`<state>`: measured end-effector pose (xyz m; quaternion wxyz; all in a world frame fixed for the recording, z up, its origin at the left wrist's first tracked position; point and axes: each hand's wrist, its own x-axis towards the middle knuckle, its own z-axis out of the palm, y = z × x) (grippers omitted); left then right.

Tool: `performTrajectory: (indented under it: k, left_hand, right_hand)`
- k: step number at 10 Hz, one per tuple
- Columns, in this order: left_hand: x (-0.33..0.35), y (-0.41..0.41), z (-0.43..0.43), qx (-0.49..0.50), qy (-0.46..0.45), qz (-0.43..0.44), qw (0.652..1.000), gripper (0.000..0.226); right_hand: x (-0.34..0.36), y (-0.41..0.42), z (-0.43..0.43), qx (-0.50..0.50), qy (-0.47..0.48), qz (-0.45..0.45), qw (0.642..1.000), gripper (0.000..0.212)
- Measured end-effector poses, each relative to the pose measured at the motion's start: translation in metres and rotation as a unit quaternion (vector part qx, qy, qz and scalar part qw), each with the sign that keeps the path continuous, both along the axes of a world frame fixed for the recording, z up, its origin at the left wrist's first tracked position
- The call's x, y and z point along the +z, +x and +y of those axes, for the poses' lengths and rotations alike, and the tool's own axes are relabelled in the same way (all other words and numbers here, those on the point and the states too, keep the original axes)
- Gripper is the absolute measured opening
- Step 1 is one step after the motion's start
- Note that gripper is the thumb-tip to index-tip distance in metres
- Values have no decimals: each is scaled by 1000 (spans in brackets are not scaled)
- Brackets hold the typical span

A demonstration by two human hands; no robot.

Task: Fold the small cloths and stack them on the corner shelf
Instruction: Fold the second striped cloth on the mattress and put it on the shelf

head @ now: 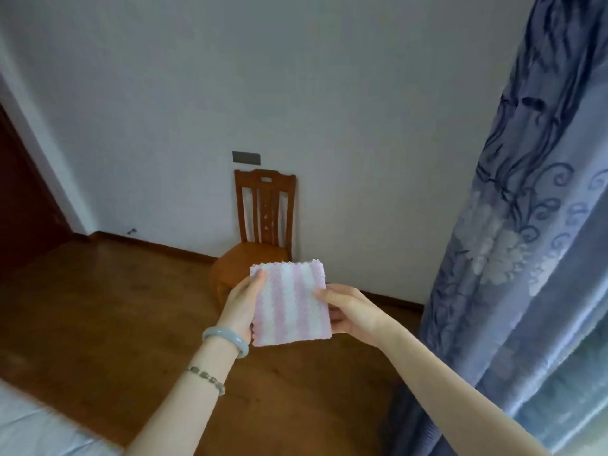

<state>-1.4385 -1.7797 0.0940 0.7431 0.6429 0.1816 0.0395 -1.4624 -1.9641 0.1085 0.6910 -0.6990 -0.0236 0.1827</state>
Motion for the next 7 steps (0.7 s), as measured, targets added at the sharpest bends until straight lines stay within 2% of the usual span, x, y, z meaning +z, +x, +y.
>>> performTrajectory:
  k: [1,2,3,4,5,6,7]
  left_hand:
    - [-13,53,-21,50,61,-51,996,36]
    - [28,72,-1,-51,-146,-16,988,26]
    - [29,108,-5,132,-4,-81,988,21]
    - [50,184,-40,387,268,43,881,26]
    - [74,152,9,157,65,57,984,25]
    - [46,153,54,9,-22,-15,1000,26]
    - [28,174,98,60,1,-6,998,54]
  right_hand:
    - [-4,63,-5,58,0,-15,998,40]
    - [2,131,-8,89,15,-12,996,35]
    - [13,192,-3,115,20,-14,993,38]
    - [20,239,10,136,29,-27,990,47]
    - [22,278,36,156,37,-35,986,47]
    - [18,311,77,190,47,-30,980,43]
    - [13,338,128,237,48,-31,970,33]
